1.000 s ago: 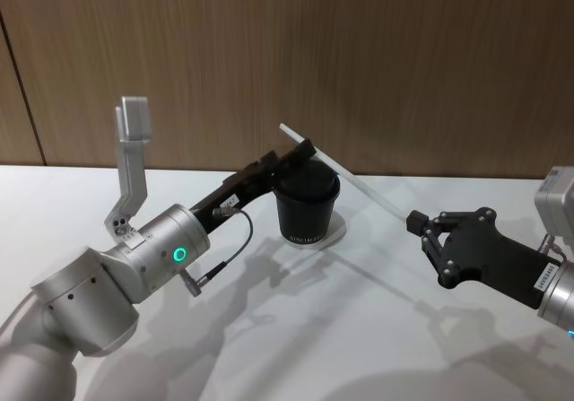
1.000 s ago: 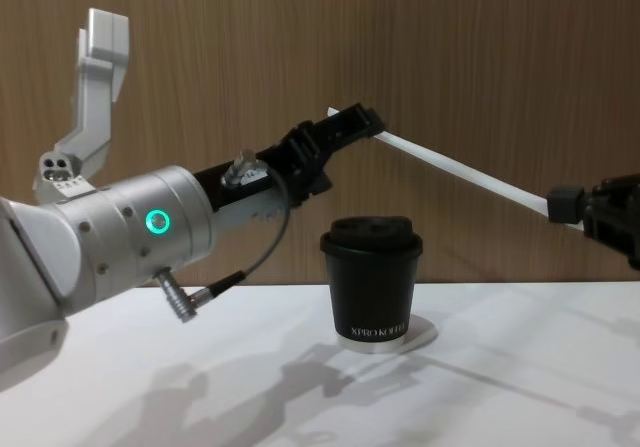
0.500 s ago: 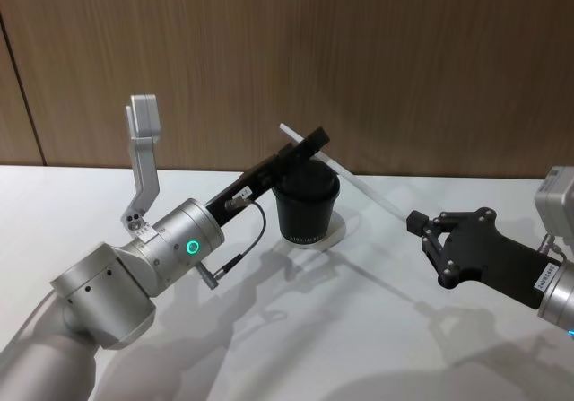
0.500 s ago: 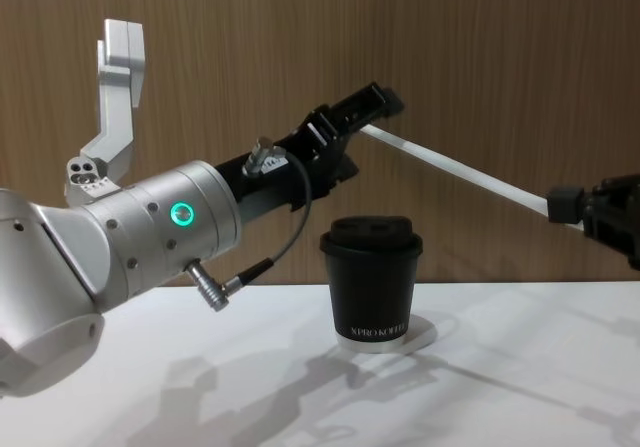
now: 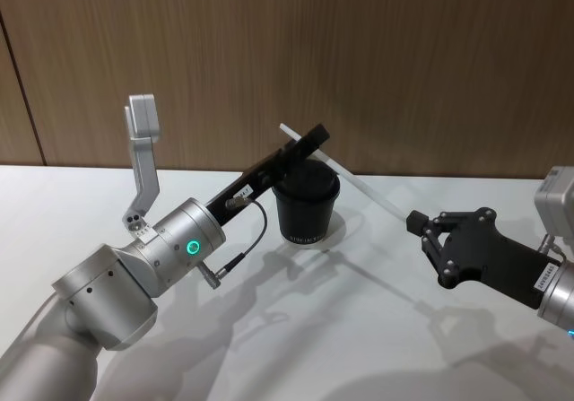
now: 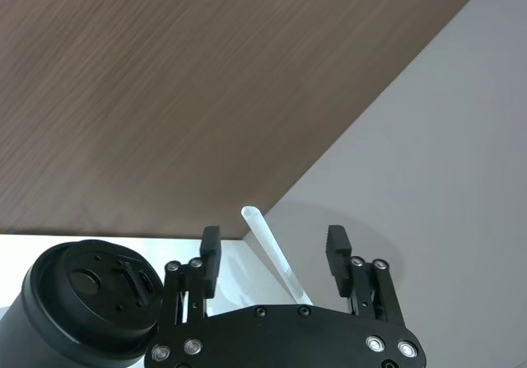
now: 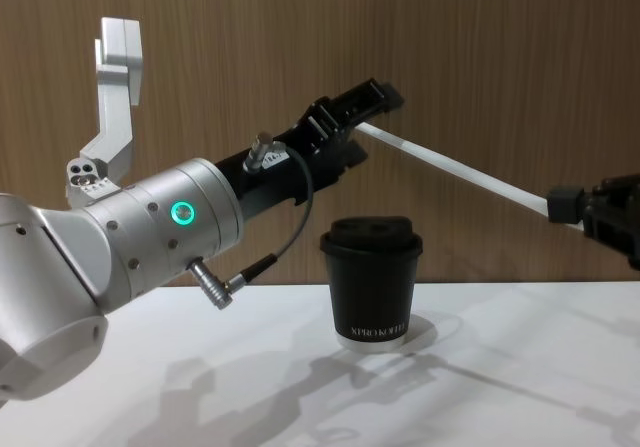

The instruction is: Pick up the straw with one hand, pass it to the other hand, and insert it into the cup.

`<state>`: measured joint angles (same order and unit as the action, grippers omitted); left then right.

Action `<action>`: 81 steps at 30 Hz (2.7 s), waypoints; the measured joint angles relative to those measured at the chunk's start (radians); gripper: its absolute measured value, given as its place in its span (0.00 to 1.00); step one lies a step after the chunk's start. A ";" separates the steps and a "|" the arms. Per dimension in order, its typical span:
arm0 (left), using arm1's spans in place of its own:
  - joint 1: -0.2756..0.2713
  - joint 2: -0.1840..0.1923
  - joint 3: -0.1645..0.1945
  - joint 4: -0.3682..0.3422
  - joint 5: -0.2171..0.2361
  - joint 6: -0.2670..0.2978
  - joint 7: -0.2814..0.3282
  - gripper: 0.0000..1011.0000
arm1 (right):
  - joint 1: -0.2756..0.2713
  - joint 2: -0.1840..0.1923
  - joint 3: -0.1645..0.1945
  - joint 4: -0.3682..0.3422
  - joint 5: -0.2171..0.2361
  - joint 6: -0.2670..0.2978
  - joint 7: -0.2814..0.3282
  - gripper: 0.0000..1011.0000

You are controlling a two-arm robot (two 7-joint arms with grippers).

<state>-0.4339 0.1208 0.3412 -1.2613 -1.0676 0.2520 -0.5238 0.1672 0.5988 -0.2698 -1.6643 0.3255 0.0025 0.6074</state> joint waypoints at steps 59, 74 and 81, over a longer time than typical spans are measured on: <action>0.000 0.001 0.002 0.003 -0.008 -0.008 -0.014 0.00 | 0.000 0.000 0.000 0.000 0.000 0.000 0.000 0.29; 0.000 0.004 0.005 -0.001 -0.006 -0.011 -0.012 0.00 | 0.000 0.000 0.000 0.000 0.000 0.000 0.000 0.75; 0.001 0.020 0.015 -0.032 0.017 -0.020 0.008 0.00 | 0.000 0.000 0.000 0.000 0.000 0.000 0.000 0.95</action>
<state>-0.4331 0.1410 0.3562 -1.2937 -1.0505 0.2315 -0.5157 0.1672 0.5988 -0.2698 -1.6643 0.3255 0.0024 0.6074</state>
